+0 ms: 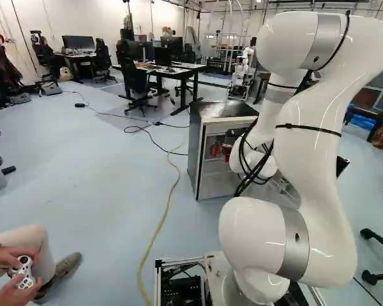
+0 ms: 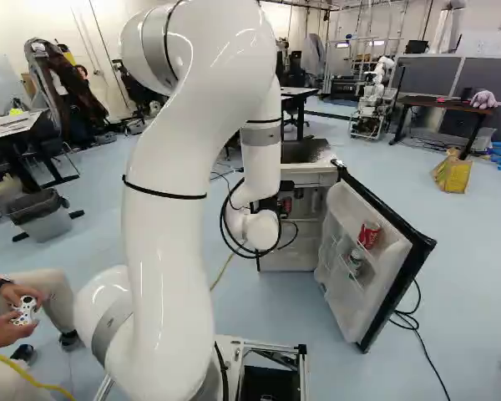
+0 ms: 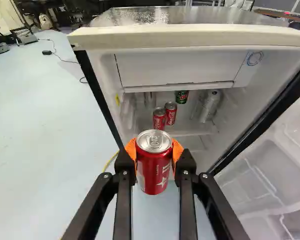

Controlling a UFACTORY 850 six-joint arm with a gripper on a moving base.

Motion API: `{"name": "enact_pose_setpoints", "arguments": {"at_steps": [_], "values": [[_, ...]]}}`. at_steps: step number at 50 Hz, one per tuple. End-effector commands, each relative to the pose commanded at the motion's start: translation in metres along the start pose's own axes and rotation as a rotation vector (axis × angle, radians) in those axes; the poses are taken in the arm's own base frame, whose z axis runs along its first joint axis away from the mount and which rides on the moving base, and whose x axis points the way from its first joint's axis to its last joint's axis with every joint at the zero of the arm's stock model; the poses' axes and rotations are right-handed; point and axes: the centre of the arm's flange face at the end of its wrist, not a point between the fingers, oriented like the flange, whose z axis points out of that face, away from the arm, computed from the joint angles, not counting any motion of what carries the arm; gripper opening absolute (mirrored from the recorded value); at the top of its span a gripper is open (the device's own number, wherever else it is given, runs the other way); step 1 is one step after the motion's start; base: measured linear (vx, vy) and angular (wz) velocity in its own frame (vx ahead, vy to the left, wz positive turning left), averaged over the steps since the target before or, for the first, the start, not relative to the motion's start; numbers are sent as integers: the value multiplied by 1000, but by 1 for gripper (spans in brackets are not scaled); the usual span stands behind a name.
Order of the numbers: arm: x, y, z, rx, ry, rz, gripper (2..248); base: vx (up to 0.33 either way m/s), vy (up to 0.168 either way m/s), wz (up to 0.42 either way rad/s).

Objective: Grab a drink from the fridge

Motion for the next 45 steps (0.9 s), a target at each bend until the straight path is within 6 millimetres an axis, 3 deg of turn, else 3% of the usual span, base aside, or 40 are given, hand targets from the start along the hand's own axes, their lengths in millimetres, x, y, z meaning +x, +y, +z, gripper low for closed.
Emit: {"name": "enact_pose_setpoints", "arguments": {"at_steps": [45], "values": [[36,-3,-21,-15,-1,-42,89,0,0,0]]}}
